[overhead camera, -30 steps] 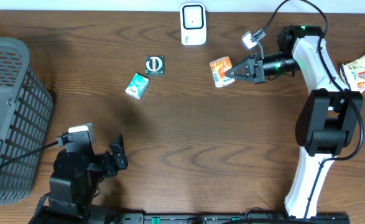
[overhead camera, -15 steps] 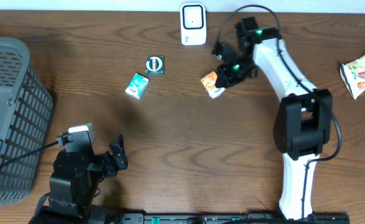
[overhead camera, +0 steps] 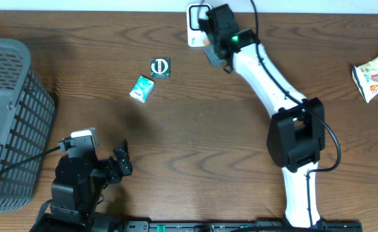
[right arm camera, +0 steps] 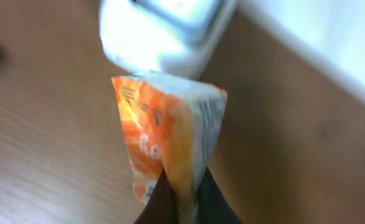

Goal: Scan the item barcode
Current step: 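Hold the orange tissue pack in front of the scanner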

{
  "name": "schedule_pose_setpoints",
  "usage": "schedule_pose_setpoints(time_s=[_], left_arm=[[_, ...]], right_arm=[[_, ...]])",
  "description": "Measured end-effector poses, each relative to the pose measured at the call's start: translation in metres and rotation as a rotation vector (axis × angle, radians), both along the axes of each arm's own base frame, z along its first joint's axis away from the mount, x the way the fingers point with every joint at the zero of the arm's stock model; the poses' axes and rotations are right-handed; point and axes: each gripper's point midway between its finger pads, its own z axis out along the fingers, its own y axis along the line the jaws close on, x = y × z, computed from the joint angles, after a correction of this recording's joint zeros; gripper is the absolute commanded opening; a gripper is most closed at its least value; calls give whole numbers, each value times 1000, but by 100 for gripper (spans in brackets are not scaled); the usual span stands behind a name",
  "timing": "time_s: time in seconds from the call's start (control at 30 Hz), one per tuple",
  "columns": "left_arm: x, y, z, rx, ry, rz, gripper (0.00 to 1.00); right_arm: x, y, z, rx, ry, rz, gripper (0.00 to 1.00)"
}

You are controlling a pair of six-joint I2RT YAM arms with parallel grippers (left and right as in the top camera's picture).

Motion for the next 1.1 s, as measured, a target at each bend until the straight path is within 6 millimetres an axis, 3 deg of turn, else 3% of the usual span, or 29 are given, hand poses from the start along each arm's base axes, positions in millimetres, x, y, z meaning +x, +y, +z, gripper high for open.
schedule_pose_setpoints(time_s=[0.17, 0.3, 0.4, 0.5, 0.73, 0.8, 0.93, 1.1], left_arm=[[0, 0, 0, 0, 0, 0, 98], [0, 0, 0, 0, 0, 0, 98], [0, 0, 0, 0, 0, 0, 98], [0, 0, 0, 0, 0, 0, 98], [0, 0, 0, 0, 0, 0, 98], [0, 0, 0, 0, 0, 0, 98], [0, 0, 0, 0, 0, 0, 98], [0, 0, 0, 0, 0, 0, 98]], right_arm=[[29, 25, 39, 47, -209, 40, 1], [49, 29, 66, 47, -349, 66, 1], [60, 33, 75, -13, -425, 120, 1], [70, 37, 66, -101, -470, 187, 1], [83, 42, 19, -279, -472, 310, 1], [83, 41, 17, -299, -470, 319, 1], [86, 30, 13, -308, -453, 315, 1], [88, 3, -3, -319, -378, 305, 1]])
